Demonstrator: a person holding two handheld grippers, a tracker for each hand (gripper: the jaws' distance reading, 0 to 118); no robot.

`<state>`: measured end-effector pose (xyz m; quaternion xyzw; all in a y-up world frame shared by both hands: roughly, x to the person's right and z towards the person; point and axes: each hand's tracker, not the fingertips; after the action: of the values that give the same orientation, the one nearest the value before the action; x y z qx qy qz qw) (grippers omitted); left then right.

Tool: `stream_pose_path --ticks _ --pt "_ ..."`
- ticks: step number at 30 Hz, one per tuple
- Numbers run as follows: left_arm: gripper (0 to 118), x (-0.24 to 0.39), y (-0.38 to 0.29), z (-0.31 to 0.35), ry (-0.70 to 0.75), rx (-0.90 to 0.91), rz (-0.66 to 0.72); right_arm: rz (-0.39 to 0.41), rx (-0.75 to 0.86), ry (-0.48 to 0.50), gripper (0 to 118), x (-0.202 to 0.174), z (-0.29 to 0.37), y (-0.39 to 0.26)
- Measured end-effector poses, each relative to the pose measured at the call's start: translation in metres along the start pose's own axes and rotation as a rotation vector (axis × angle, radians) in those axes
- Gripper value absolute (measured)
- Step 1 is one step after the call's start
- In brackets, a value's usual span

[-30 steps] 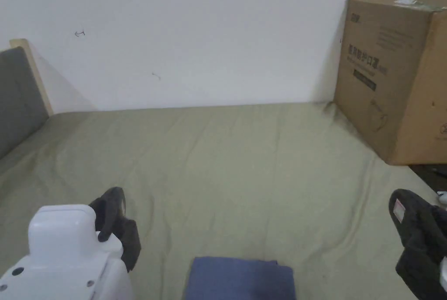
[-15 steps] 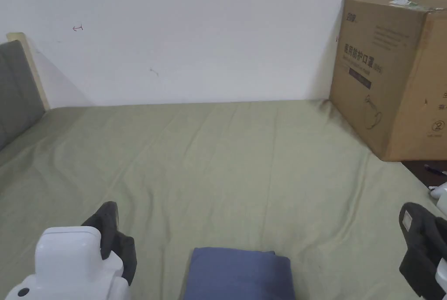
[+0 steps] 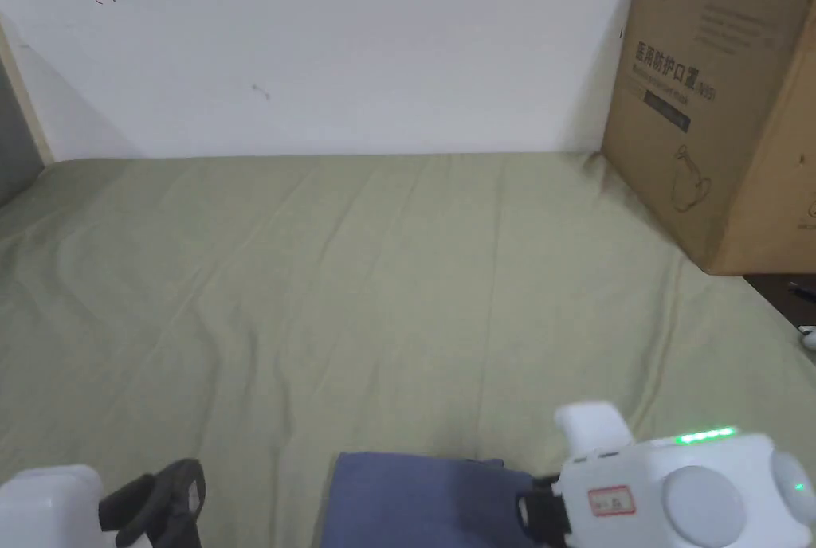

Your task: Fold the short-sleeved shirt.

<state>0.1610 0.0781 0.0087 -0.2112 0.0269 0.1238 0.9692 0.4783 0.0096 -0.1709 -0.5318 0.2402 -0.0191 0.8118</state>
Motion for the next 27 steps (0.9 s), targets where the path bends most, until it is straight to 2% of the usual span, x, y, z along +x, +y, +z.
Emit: stream_pose_path --ticks 1,4,6,9,10,13,14,17,18,21,24,25,27 --pt "0 -0.004 0.001 -0.009 -0.011 -0.032 -0.002 -0.012 -0.051 -0.008 0 0.007 -0.019 -0.001" --pt "0 -0.02 0.003 -0.049 -0.091 -0.237 0.051 0.105 -0.132 -0.073 0 0.007 -0.055 -0.005" --pt "1 -0.035 0.004 -0.084 -0.186 -0.429 0.142 0.126 -0.122 -0.082 0 -0.002 -0.057 -0.011" --pt "9 -0.063 -0.002 -0.133 -0.4 -0.561 0.33 0.131 -0.126 -0.092 0 -0.008 -0.049 -0.008" --pt "21 -0.067 -0.004 -0.146 -0.442 -0.611 0.395 0.134 -0.128 -0.089 0 -0.007 -0.048 -0.009" --pt "102 -0.085 -0.019 -0.19 -0.579 -0.764 0.531 0.116 -0.111 -0.046 0 0.007 -0.049 -0.011" --pt "118 -0.082 -0.027 -0.198 -0.62 -0.826 0.568 0.091 -0.098 -0.023 0 0.011 -0.048 -0.013" --pt "118 -0.079 -0.048 -0.226 -0.69 -0.902 0.677 -0.013 -0.071 0.036 0 0.026 -0.05 -0.017" --pt "118 -0.055 -0.049 -0.215 -0.753 -0.895 0.729 -0.039 -0.069 0.051 0 0.029 -0.05 -0.018" --pt "118 -0.027 -0.055 -0.234 -0.922 -0.948 0.843 -0.071 -0.074 0.075 0 0.035 -0.052 -0.016" --pt "118 -0.019 -0.065 -0.259 -0.782 -0.994 0.724 -0.069 -0.077 0.079 0 0.037 -0.053 -0.017" --pt "118 -0.015 -0.062 -0.259 -0.805 -1.003 0.667 -0.07 -0.075 0.08 0 0.036 -0.053 -0.016" --pt "118 -0.012 -0.057 -0.253 -0.761 -0.988 0.655 -0.063 -0.061 0.079 0 0.035 -0.051 -0.02"
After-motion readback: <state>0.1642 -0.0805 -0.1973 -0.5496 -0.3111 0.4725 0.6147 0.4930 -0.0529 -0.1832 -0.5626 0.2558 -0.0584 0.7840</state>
